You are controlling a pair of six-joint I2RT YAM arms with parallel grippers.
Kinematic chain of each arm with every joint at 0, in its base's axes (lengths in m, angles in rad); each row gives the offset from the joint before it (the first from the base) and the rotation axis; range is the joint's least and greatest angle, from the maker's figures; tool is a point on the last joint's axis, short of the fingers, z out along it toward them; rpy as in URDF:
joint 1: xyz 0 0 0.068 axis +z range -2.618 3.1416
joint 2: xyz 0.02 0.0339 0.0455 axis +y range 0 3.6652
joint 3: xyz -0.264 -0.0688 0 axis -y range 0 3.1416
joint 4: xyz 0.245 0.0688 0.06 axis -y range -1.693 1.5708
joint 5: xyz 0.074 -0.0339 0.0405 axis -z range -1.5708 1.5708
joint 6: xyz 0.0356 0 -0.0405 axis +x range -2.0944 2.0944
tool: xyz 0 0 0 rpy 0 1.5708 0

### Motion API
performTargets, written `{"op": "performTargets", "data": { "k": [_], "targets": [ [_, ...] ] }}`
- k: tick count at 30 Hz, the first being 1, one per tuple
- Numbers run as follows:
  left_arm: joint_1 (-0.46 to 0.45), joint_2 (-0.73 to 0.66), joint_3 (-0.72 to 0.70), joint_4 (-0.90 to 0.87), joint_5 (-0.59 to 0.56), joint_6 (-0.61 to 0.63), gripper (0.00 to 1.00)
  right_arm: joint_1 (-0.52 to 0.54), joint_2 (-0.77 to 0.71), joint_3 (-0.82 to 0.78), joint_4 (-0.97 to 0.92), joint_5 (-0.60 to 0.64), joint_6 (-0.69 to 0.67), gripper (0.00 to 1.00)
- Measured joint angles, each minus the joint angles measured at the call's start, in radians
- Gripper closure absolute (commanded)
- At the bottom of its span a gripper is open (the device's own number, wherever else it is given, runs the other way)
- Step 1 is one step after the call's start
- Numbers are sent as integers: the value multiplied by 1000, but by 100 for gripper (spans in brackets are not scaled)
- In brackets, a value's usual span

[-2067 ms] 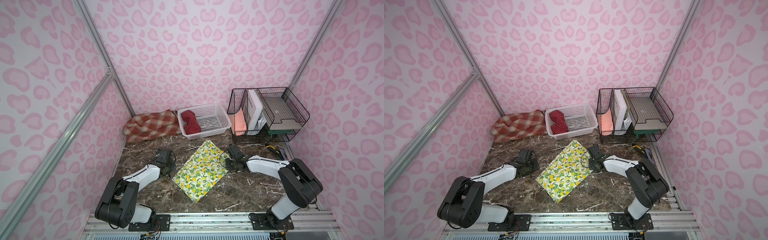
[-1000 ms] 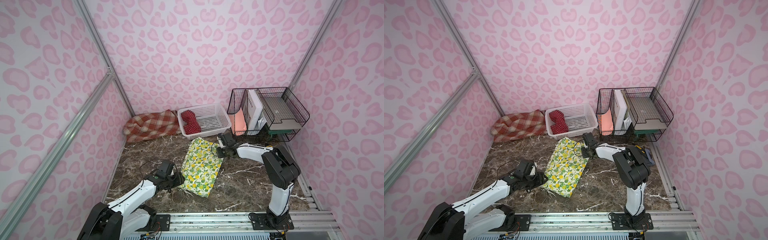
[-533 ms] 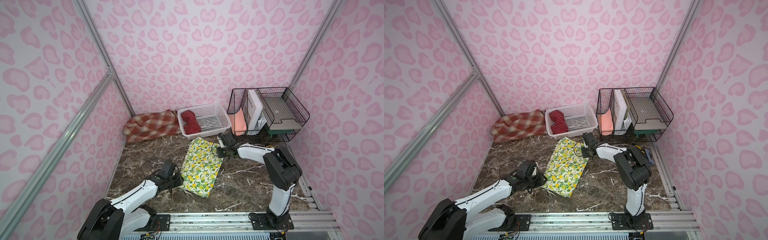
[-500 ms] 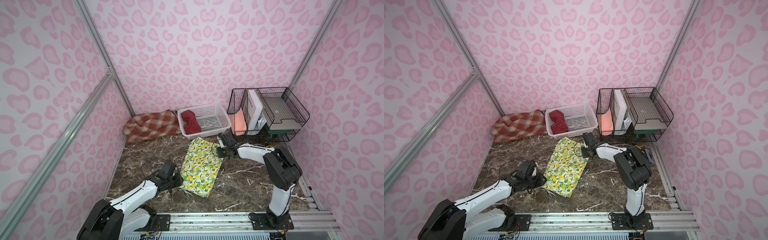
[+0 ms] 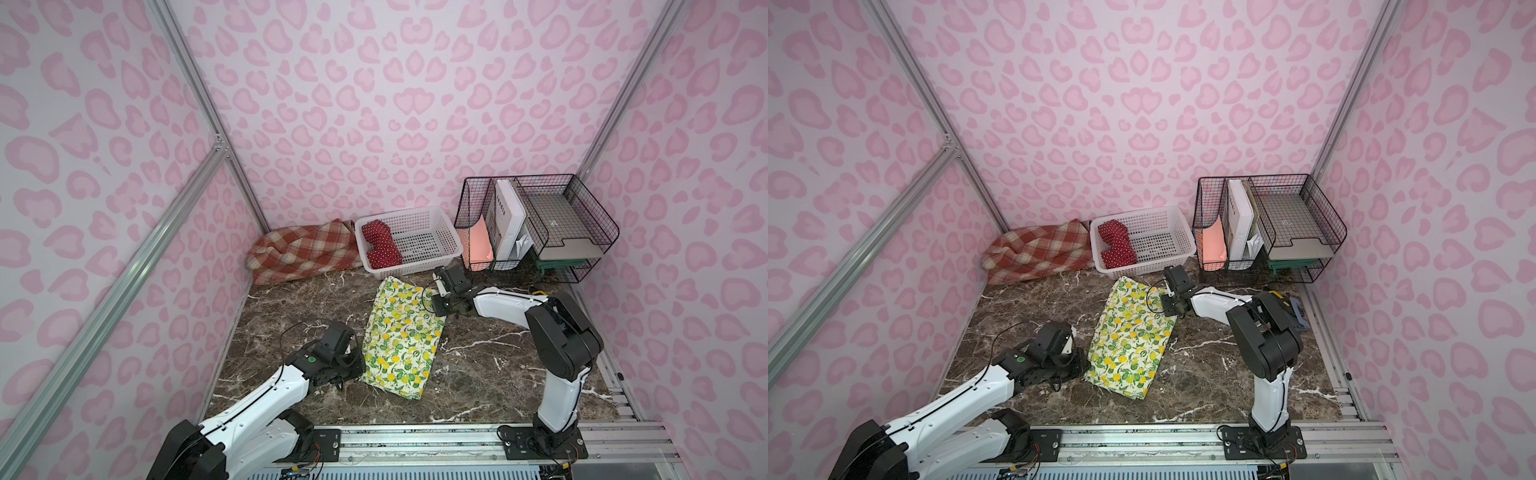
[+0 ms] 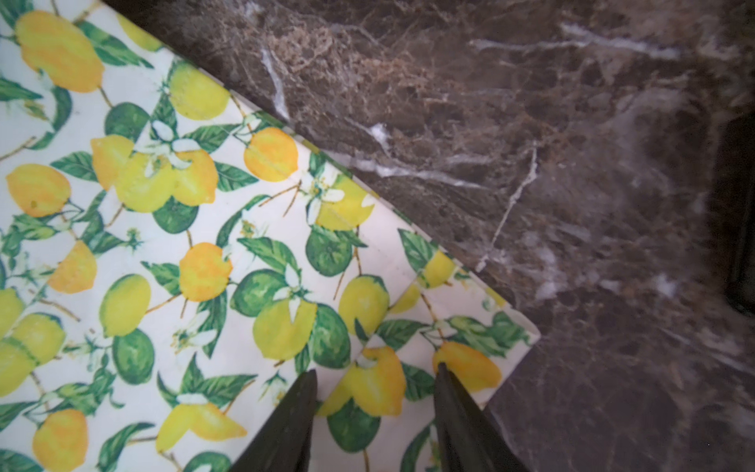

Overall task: Roll up the skirts
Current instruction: Adjust the skirt at the center of the board, then roll the skirt at the center of the board.

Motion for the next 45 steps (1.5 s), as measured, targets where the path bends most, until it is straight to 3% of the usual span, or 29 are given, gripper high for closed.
{"op": "performTargets", "data": {
  "k": [3,6,9,20,24,28,35,41,45],
  "targets": [
    [-13,2,-1,1,4,-13,89,0,-1,0,1,0,1,48],
    [-19,4,3,-1,3,-12,63,0,-1,0,1,0,2,48],
    [-19,11,5,-6,2,-11,52,1,0,0,2,0,3,48],
    [-20,16,-21,-66,-53,9,47,2,0,-15,3,0,5,48],
    [-21,42,-53,-3,-38,9,46,2,0,-17,3,0,5,48],
    [-26,72,-68,106,3,8,51,2,0,-17,4,0,4,49],
    [-26,78,-85,146,30,12,82,2,0,-17,4,0,4,49],
    [-32,49,-57,92,35,11,100,11,-2,-17,3,0,5,47],
    [-55,56,18,37,36,3,100,45,-66,-47,-11,37,4,36]
  ]
}}
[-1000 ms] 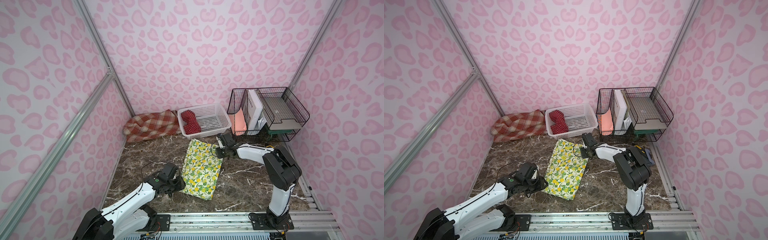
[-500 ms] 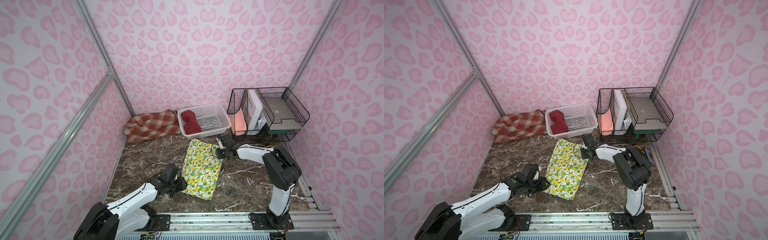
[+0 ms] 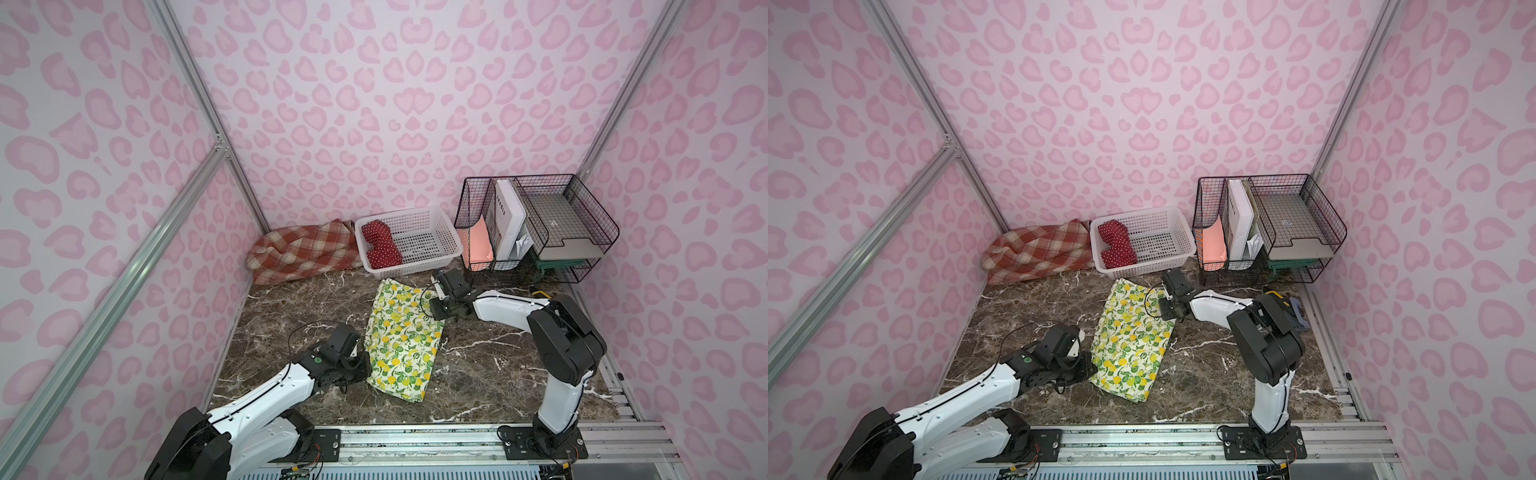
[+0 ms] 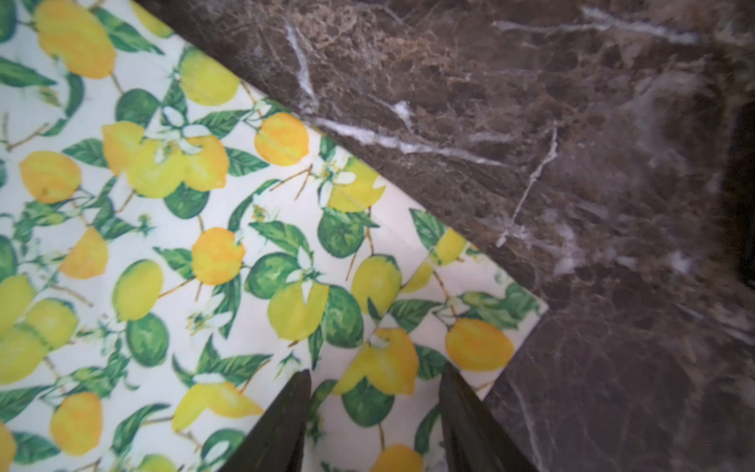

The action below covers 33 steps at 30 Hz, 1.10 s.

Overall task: Roll up the skirts
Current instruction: Roll the skirt at the center of the board.

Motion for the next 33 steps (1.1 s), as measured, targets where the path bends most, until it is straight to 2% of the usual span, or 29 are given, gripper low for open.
{"op": "performTargets", "data": {
  "k": [3,5,8,10,12,18,24,33],
  "targets": [
    [-10,27,60,-36,4,-18,100,51,-111,-60,-23,55,-3,30],
    [-10,47,94,-63,7,-25,100,122,-198,-101,-48,129,-8,24],
    [-10,75,143,-95,19,-46,100,315,-291,-150,-79,236,-30,14],
    [-10,96,175,-115,31,-66,100,489,-329,-183,-101,307,-32,12],
    [-10,116,206,-130,45,-76,100,597,-351,-210,-127,335,-18,11],
    [-10,170,237,-145,79,-124,100,818,-377,-237,-139,369,26,6],
    [-10,173,234,-144,97,-158,100,876,-295,-219,-87,373,26,5],
    [-6,113,226,-150,95,-201,100,877,-167,-229,20,463,18,4]
  ]
}}
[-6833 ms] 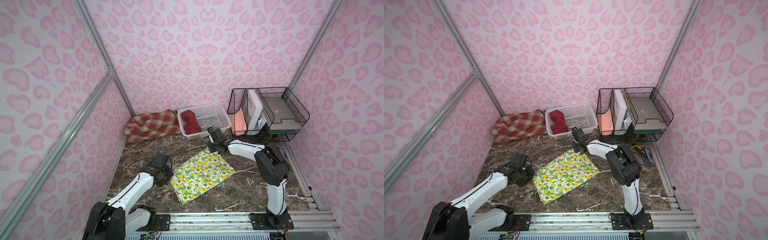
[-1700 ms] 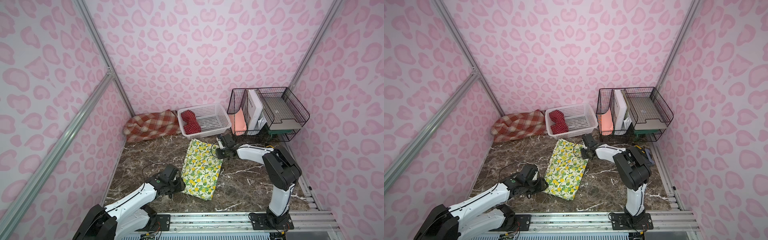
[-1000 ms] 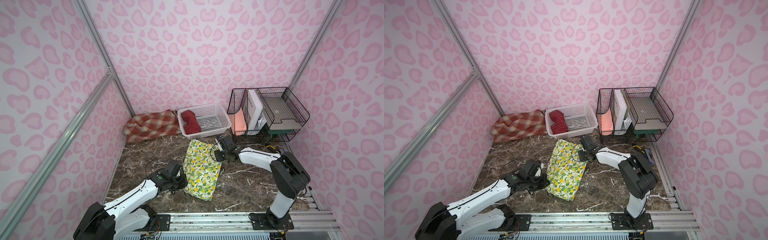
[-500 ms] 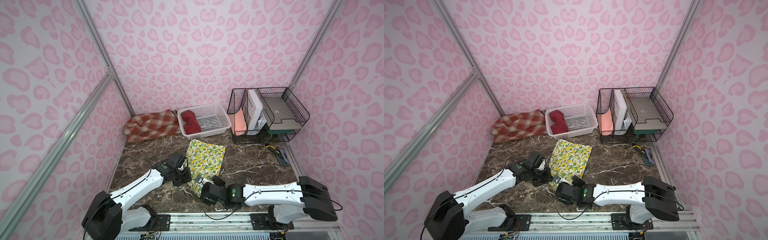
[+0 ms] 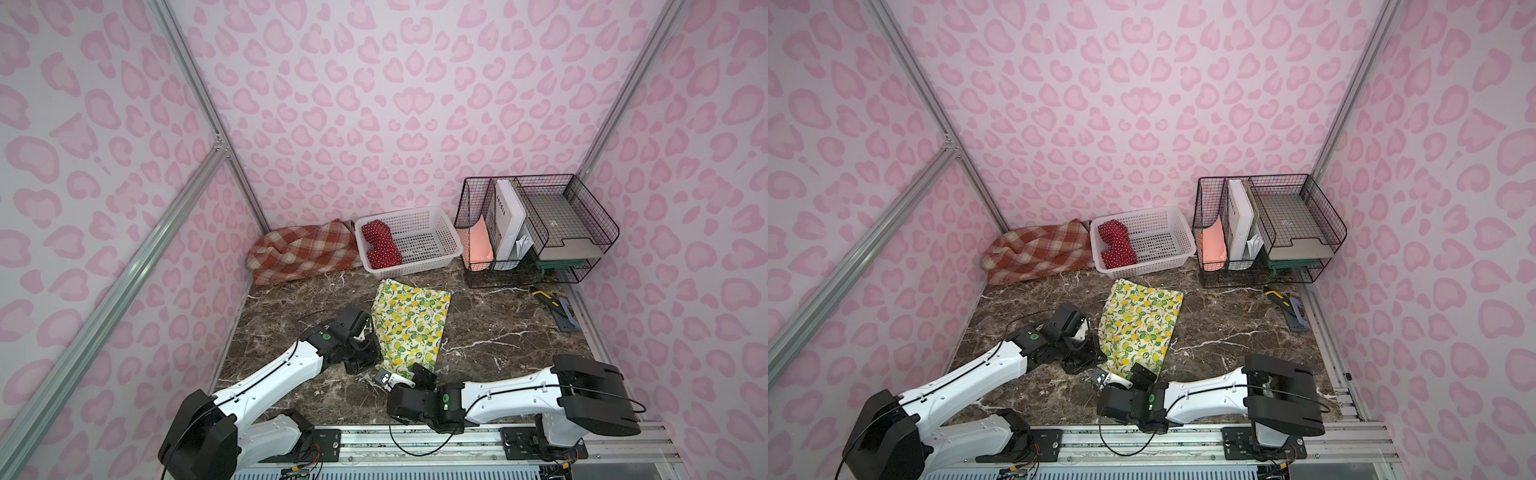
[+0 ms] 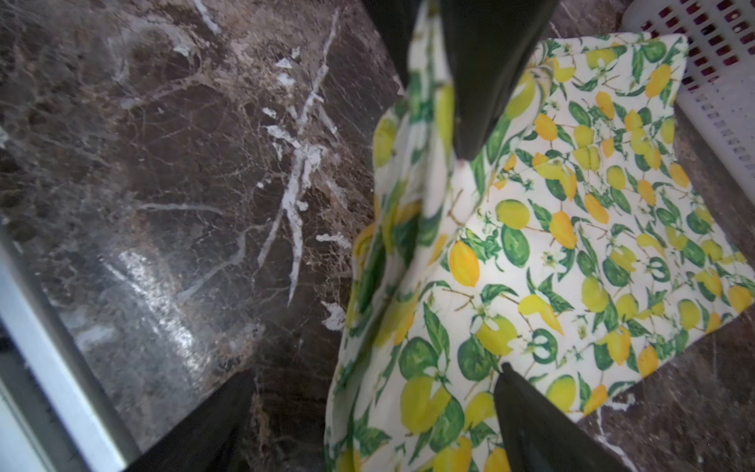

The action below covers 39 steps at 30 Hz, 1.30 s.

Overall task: Roll up the skirts
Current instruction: Roll the skirt at the center of the board.

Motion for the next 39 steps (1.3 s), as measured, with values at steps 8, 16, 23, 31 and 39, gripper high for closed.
{"op": "performTargets", "data": {
  "k": [8,16,23,31,39],
  "targets": [
    [1,-59,-60,3,-3,-34,100,-5,109,21,20,208,8,12],
    [2,-108,-121,-1,-11,-60,100,-2,85,29,45,306,-4,14],
    [2,-111,-126,-2,-18,-73,100,23,122,46,38,350,-32,21],
    [8,-119,-142,-5,-18,-73,100,55,139,72,-11,374,-43,61],
    [24,-139,-146,-19,-13,-66,60,59,166,79,2,311,-104,100]
  ]
}}
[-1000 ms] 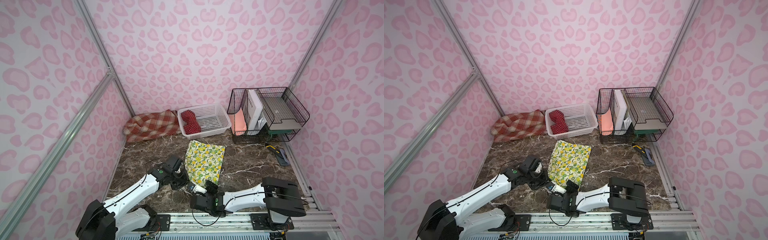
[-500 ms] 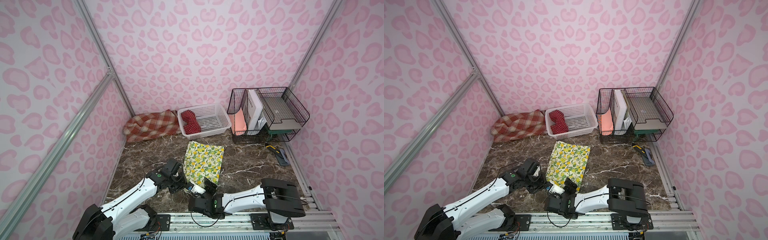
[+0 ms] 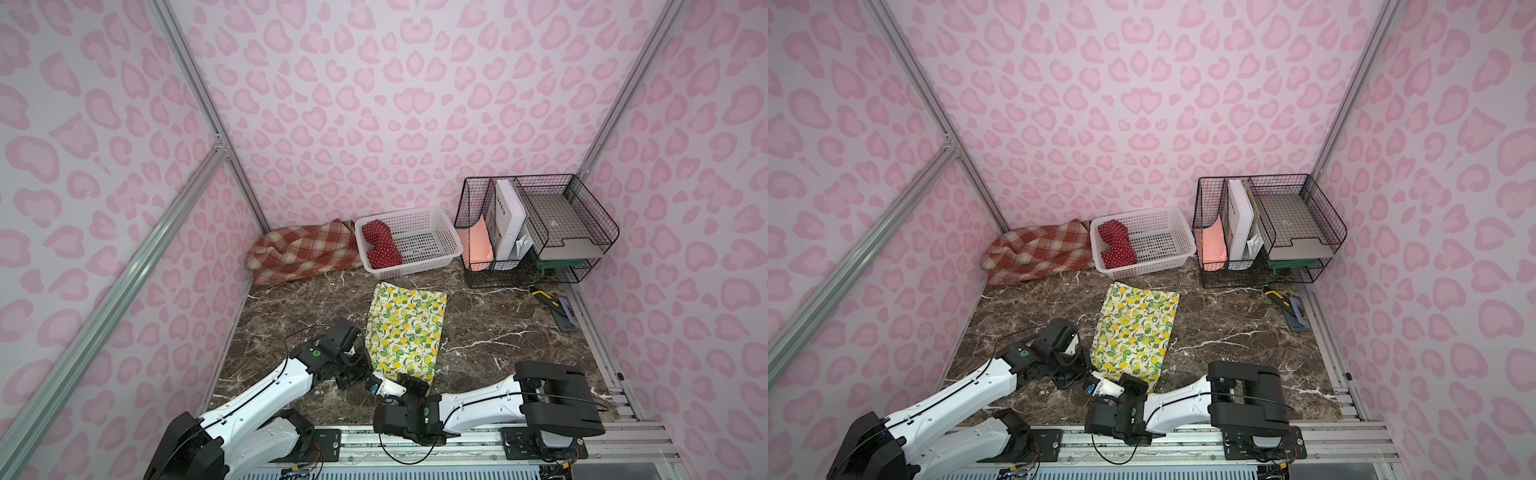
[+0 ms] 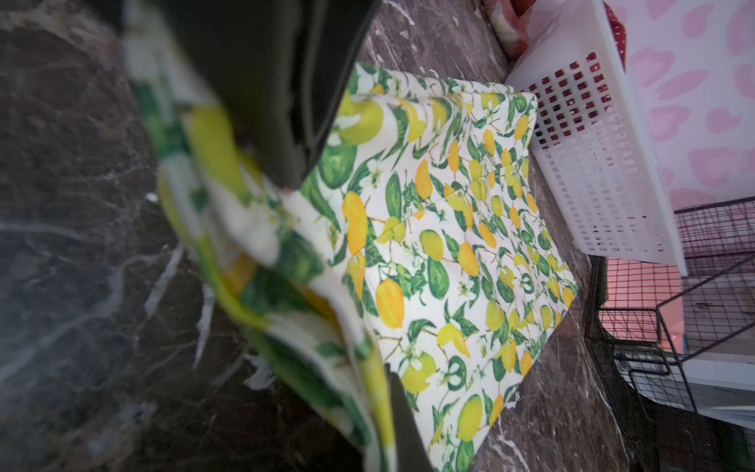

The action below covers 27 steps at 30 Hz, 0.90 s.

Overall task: Roll up the skirts
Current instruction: Roll the skirt at the center of the board.

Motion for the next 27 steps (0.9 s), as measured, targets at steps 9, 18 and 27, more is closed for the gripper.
{"op": "performTargets", "data": {
  "k": [9,18,27],
  "targets": [
    [132,-182,-5,-167,-67,37,30,-31,-13,46,-84,-259,-87,100],
    [153,-319,-85,-221,-134,3,29,-245,3,220,-228,-863,-218,100],
    [150,-425,-11,-265,-238,20,26,-531,165,380,-359,-1471,-350,97]
  ]
}}
